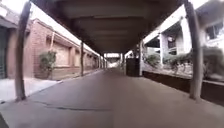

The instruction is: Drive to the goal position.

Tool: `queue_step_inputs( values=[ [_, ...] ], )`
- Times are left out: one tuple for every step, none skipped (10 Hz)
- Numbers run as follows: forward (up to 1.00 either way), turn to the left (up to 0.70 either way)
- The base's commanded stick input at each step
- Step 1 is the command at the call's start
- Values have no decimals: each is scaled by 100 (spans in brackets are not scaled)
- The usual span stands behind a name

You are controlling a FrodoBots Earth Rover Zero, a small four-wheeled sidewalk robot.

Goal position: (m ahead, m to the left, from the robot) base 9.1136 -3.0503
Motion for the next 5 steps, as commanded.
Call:
queue_step_inputs(
  values=[
    [70, 0],
    [70, 0],
    [70, 0],
    [70, 0],
    [70, 0]
  ],
)
